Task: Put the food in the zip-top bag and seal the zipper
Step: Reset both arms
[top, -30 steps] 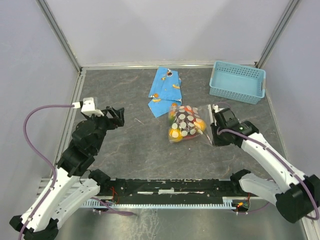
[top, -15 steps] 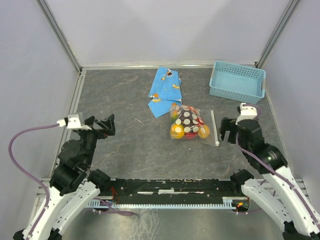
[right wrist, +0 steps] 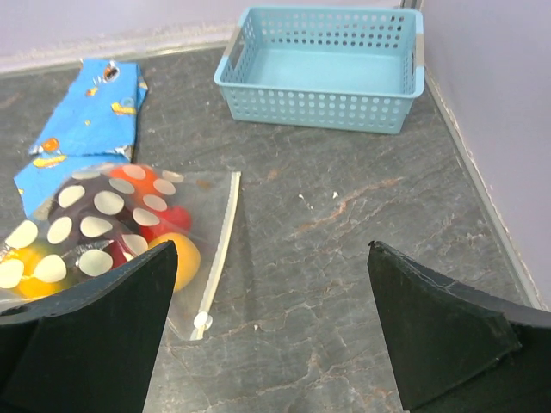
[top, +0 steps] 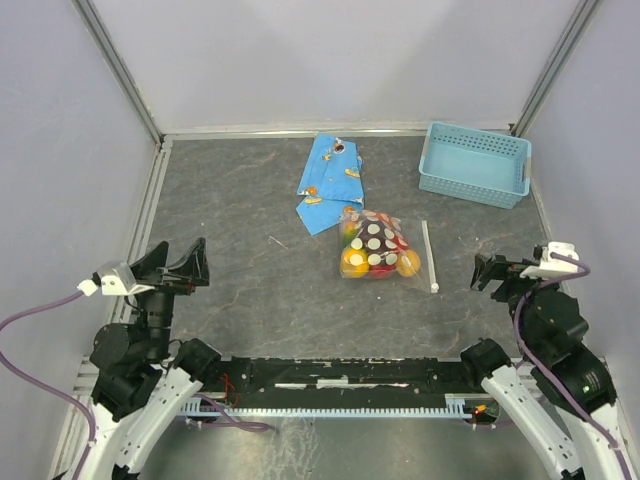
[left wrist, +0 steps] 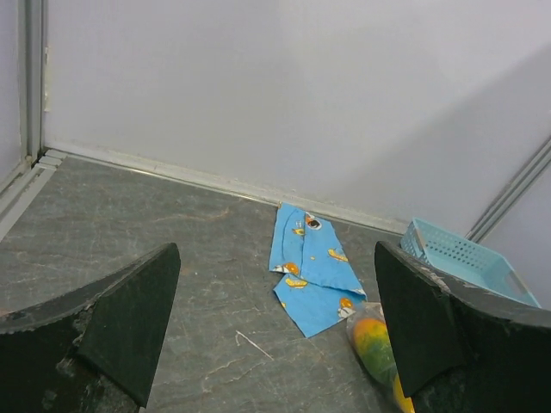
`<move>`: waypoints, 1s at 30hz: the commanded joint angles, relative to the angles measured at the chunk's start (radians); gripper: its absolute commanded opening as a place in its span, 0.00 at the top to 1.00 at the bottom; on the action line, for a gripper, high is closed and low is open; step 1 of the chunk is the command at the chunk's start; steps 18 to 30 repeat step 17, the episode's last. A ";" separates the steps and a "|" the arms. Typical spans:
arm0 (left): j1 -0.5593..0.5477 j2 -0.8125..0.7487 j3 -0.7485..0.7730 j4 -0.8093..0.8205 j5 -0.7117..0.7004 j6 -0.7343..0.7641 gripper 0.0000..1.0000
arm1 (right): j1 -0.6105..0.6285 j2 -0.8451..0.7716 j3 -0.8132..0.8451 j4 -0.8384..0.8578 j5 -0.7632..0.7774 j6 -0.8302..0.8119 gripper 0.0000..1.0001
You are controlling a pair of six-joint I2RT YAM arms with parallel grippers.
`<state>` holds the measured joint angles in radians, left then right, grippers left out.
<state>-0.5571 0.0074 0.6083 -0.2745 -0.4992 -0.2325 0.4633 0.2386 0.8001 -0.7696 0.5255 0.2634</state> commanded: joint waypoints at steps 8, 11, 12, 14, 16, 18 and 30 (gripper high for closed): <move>0.050 -0.004 -0.023 0.065 0.019 0.050 0.01 | -0.002 -0.072 -0.009 0.094 0.016 -0.049 0.01; 0.058 -0.003 -0.027 0.070 0.033 0.050 0.00 | -0.002 -0.071 -0.002 0.091 0.011 -0.052 0.01; 0.061 -0.003 -0.027 0.071 0.037 0.050 0.00 | -0.002 -0.073 -0.001 0.091 0.008 -0.053 0.01; 0.063 -0.003 -0.030 0.074 0.047 0.050 0.00 | -0.002 -0.081 0.000 0.093 0.001 -0.053 0.01; 0.067 -0.003 -0.029 0.074 0.051 0.050 0.00 | -0.002 -0.090 -0.002 0.099 -0.003 -0.054 0.01; 0.068 -0.003 -0.029 0.074 0.053 0.049 0.00 | -0.002 -0.094 -0.004 0.100 -0.001 -0.053 0.01; 0.068 -0.003 -0.029 0.074 0.053 0.049 0.00 | -0.002 -0.094 -0.004 0.100 -0.001 -0.053 0.01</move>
